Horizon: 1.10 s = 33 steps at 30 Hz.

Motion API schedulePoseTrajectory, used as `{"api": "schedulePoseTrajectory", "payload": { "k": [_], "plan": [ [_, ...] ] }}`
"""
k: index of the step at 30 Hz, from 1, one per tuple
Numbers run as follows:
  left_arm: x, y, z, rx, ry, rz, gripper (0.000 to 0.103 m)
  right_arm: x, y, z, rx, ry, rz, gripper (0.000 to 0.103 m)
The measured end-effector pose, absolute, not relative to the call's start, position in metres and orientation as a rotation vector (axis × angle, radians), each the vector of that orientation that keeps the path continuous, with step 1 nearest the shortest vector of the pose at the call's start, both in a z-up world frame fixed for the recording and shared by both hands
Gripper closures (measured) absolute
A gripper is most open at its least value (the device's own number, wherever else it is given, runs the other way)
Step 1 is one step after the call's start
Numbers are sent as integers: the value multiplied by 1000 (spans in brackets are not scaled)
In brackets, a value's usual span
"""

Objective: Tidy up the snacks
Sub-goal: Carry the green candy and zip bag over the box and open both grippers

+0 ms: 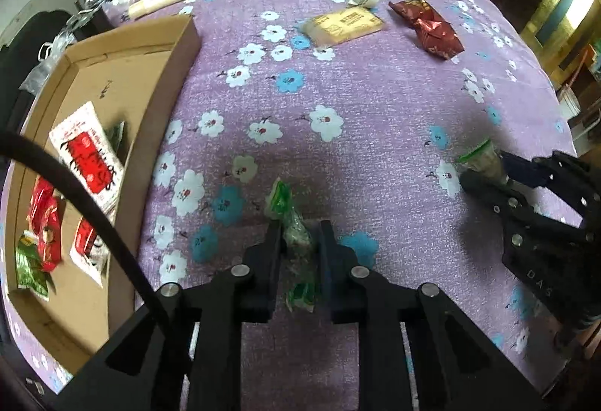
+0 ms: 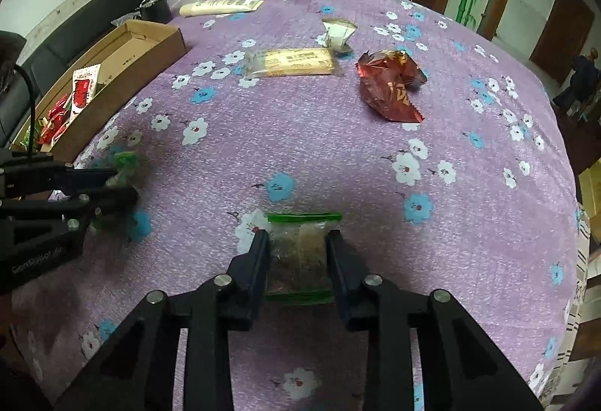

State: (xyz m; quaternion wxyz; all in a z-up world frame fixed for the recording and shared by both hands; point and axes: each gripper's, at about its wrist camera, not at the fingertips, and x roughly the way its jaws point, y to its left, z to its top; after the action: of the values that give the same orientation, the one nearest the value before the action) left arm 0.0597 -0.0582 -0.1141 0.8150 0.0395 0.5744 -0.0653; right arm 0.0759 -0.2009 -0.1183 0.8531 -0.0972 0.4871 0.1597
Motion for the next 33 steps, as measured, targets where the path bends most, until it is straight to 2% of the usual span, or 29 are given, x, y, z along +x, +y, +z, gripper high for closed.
{"api": "schedulePoseTrajectory", "payload": {
  "k": [15,24,28,33],
  "plan": [
    [28,-34,-67,13,1105,-181,83,61,-188,-85,-207,983,360,73],
    [34,69,-39,-101,1051,-27,82,70,-99,-48,-254,910,508,73],
    [43,131,-42,-150,1065,96,82,77,-39,-42,-246,891,612,74],
    [56,171,-53,-176,1092,171,82,92,19,-48,-210,913,693,74]
  ]
}}
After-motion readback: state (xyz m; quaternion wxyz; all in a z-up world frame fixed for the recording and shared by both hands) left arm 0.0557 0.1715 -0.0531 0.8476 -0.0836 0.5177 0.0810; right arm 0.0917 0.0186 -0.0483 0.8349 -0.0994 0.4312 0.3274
